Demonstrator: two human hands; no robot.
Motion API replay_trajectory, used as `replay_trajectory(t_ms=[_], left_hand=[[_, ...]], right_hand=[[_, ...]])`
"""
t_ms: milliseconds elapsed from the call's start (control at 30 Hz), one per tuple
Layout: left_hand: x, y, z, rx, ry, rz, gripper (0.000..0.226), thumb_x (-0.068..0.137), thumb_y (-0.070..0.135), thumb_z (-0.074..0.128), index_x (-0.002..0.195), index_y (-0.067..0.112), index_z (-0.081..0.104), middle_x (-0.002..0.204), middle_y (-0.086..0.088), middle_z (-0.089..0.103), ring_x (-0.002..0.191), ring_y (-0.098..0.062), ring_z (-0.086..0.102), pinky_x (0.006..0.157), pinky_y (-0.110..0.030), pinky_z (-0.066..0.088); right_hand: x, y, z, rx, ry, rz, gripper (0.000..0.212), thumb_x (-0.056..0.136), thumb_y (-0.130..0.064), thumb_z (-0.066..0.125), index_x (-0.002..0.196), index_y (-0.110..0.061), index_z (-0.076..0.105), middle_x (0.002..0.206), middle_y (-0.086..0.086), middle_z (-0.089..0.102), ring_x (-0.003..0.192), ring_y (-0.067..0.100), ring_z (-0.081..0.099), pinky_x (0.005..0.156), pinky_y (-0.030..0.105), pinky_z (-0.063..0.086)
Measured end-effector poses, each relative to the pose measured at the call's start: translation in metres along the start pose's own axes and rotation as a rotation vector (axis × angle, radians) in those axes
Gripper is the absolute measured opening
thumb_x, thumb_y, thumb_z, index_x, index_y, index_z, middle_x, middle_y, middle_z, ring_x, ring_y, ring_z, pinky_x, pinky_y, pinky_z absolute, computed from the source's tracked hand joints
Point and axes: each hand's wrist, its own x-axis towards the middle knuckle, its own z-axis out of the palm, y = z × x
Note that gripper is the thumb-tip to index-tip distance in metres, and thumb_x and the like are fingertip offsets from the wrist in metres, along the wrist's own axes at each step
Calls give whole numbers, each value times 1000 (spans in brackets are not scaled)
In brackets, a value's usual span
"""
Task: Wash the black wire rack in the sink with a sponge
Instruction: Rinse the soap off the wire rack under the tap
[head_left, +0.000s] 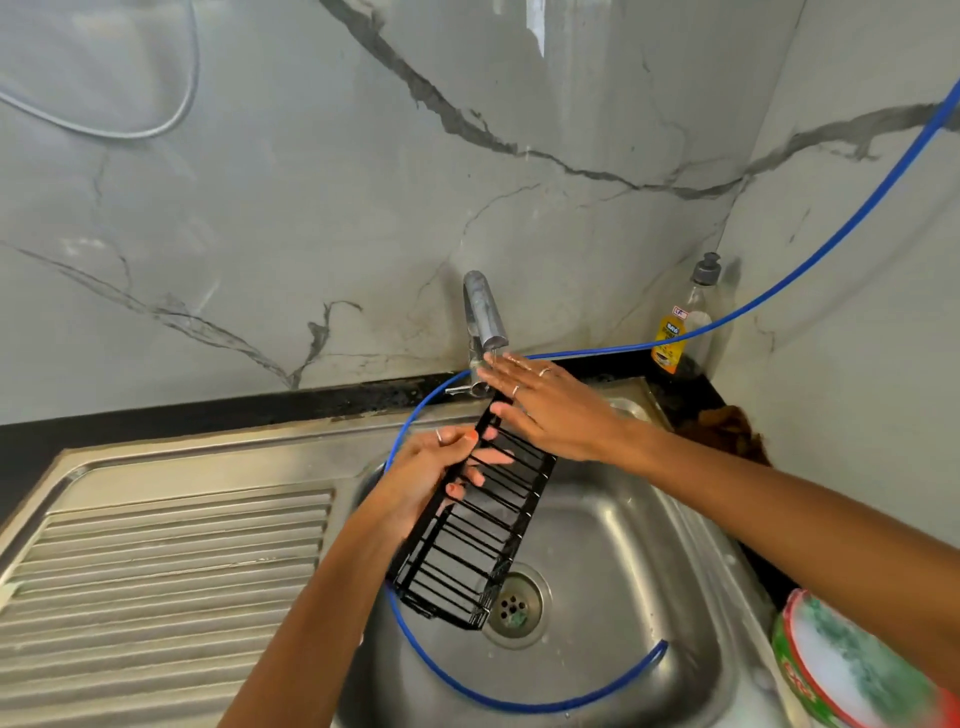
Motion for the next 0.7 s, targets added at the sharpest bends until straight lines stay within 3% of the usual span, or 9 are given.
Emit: replay_trajectory(t_ms=[100,200,267,333,400,467,567,633,700], left_hand=[[-6,-2,3,-90,67,24,22,100,5,40,108,-1,59,85,-13,75,43,-4,49,35,-10,30],[-16,-6,3,-161,131,56,23,100,4,39,105,0,62,86,-13,75,42,-4,45,35,-10,29],[-22,-11,5,-188,169,86,24,99,4,40,104,0,63,89,-15,74,43,-4,43,37,-11,30],[-27,-16,9,-214,203,115,24,99,5,42,106,-1,63,94,-17,73,44,-5,43,38,-12,30],[-28,-18,12,-223,237,136,25,99,8,43,112,-2,62,96,-18,73,46,-5,44,40,-12,31],[-27,-19,17,-229,258,141,26,100,10,43,115,-1,61,96,-15,73,48,-5,48,41,-12,33],[-21,-19,24,-225,280,121,28,101,17,43,115,6,63,101,-13,73,57,-5,59,49,-15,42],[-15,-18,28,-232,280,109,27,101,23,43,113,11,64,104,-13,73,65,-7,63,55,-18,44],[-11,-17,33,-215,275,90,29,101,27,43,114,11,64,104,-12,73,67,-8,63,58,-20,44]], right_hand=[[24,-14,9,119,35,122,50,101,-44,23,148,-26,31,157,-3,23,141,22,29,112,44,28],[47,-28,2,222,39,269,40,101,-35,24,124,-19,53,134,5,52,107,30,57,83,42,45],[63,-34,-6,293,-20,380,36,99,-30,27,114,-9,52,114,14,60,88,29,56,70,36,41],[75,-35,-13,429,-110,528,29,91,-31,35,110,-14,49,97,12,56,85,27,52,67,33,39],[84,-36,-19,519,-155,609,15,83,-30,40,88,-16,44,83,7,50,85,26,54,61,31,39],[90,-38,-22,557,-169,607,15,82,-27,41,72,-17,36,71,5,47,83,29,59,59,30,43],[88,-39,-25,547,-91,569,14,85,-24,42,72,-18,38,75,6,53,76,27,58,65,32,46],[81,-35,-25,555,-14,564,11,85,-26,43,81,-16,45,74,2,51,77,25,55,59,29,37],[74,-30,-28,601,46,591,18,86,-29,46,93,-13,48,76,1,53,79,25,56,61,29,38]])
